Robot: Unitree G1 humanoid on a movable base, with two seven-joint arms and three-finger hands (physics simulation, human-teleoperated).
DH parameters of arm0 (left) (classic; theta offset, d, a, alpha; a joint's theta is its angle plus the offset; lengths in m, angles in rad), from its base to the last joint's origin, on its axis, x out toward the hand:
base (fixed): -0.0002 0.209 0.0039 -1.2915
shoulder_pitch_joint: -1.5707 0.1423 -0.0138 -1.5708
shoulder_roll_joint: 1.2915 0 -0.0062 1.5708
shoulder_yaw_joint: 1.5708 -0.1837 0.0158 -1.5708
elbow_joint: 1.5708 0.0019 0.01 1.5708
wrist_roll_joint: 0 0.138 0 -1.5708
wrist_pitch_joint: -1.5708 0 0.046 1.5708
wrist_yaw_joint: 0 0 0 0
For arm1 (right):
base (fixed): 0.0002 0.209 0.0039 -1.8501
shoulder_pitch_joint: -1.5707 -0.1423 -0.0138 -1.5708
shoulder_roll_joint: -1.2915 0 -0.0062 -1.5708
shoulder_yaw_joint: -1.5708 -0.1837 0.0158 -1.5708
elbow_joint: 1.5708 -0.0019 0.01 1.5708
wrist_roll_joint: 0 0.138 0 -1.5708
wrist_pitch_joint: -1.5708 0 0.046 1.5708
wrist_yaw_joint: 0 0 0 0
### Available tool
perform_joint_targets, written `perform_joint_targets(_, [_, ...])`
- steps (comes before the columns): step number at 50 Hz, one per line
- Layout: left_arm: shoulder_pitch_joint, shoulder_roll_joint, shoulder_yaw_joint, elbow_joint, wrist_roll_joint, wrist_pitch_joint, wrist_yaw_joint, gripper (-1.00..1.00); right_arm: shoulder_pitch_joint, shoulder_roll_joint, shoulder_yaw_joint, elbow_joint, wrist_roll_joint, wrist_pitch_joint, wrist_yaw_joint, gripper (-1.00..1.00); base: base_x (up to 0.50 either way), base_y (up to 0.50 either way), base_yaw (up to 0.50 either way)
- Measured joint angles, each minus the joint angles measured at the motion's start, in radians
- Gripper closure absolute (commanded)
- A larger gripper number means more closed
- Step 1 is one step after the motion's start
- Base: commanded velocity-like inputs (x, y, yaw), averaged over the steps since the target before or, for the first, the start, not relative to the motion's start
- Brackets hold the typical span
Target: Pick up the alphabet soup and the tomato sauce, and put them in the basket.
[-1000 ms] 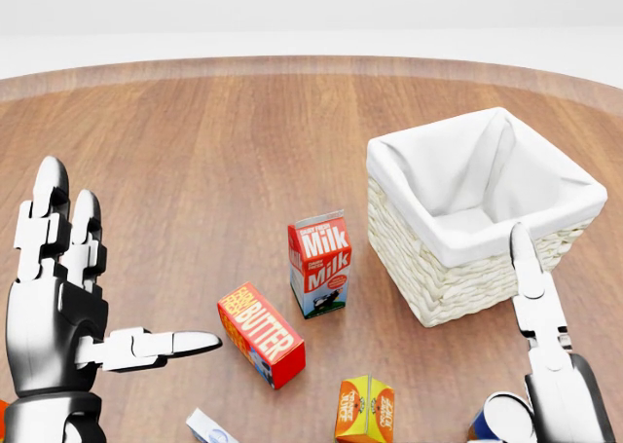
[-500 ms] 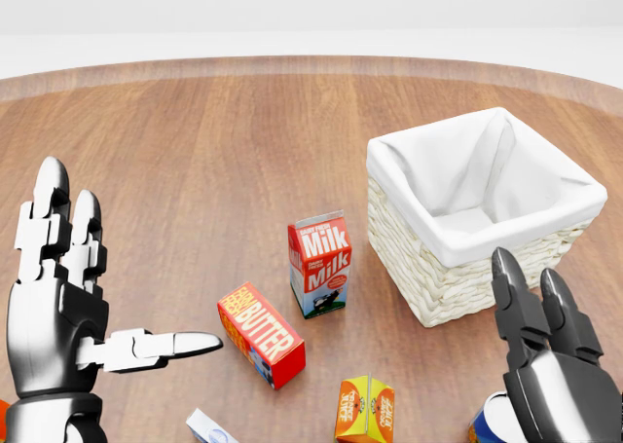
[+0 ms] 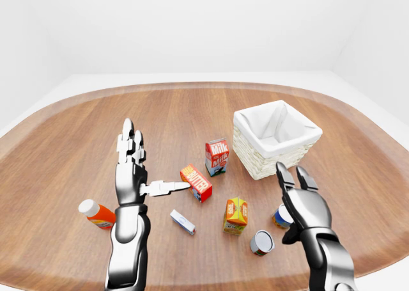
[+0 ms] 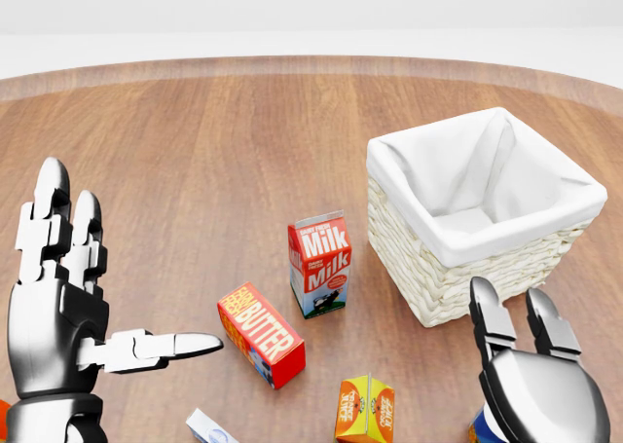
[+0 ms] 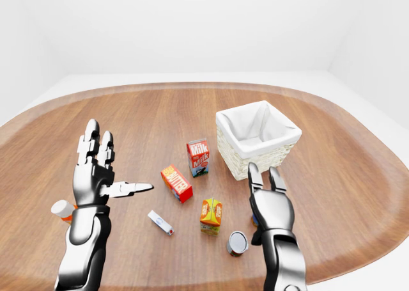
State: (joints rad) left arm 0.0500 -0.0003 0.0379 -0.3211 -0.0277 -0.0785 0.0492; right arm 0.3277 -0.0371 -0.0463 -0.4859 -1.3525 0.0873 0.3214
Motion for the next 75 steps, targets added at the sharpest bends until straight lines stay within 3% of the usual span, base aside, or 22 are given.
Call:
perform_joint_targets(32, [-0.003, 0.000, 0.000, -0.006, 0.001, 0.011, 0.006, -1.00, 0.023, -0.003, -0.077, -0.010, -0.164, 0.000, 0.125, -1.00, 0.00, 0.00, 0.00])
perform_joint_targets(75, [-0.003, 0.000, 0.000, -0.009, 0.001, 0.014, 0.006, -1.00, -0.034, -0.038, -0.156, 0.155, -0.089, 0.000, 0.040, -1.00, 0.00, 0.00, 0.00])
